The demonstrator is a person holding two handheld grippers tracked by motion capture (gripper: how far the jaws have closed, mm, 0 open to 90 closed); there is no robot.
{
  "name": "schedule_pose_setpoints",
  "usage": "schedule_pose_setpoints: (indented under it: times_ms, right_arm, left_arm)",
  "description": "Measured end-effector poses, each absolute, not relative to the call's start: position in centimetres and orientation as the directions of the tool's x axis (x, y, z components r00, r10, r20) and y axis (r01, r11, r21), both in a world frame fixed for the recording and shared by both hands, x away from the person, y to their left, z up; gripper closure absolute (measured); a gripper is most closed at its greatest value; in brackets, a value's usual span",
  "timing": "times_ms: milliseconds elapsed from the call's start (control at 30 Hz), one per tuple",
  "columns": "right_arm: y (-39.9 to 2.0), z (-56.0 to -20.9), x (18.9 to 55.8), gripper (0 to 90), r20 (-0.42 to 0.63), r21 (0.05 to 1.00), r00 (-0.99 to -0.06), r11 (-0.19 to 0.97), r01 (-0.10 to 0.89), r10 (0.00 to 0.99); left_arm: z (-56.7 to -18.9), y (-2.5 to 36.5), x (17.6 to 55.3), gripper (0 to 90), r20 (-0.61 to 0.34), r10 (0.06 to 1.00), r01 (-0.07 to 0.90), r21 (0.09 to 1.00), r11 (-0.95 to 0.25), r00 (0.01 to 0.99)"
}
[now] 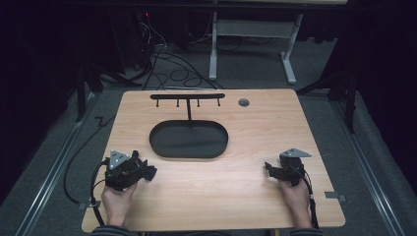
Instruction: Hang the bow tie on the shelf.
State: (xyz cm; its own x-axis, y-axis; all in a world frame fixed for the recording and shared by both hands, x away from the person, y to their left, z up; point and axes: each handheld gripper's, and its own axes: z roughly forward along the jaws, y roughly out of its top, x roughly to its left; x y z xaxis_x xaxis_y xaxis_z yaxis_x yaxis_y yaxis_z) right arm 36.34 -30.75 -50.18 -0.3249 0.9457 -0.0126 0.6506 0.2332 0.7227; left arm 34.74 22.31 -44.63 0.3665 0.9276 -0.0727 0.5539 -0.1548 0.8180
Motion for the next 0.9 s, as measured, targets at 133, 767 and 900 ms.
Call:
schedule_pose_setpoints:
  times_ms: [133,767,900]
  right_arm:
    - [-30.8,-50.2,36.3,32.9,-0.013,0.723,-0.325,0.233,0.651,0.946]
    - [-30.7,-50.2,36.3,32.9,-0.013,0.724,-0.324,0.232,0.65,0.946]
    - [-30.7,-50.2,36.3,32.9,-0.013,0.724,-0.325,0.233,0.65,0.946]
  left_arm:
    - [-44.6,22.9,34.8,51.3,-0.075,0.933,0.552,0.822,-0.142,0.352]
    - [-45.2,26.5,35.5,52.4,-0.092,0.961,0.588,0.805,-0.084,0.262]
    - [-46.0,26.8,36.0,52.7,-0.097,0.963,0.611,0.788,-0.08,0.251]
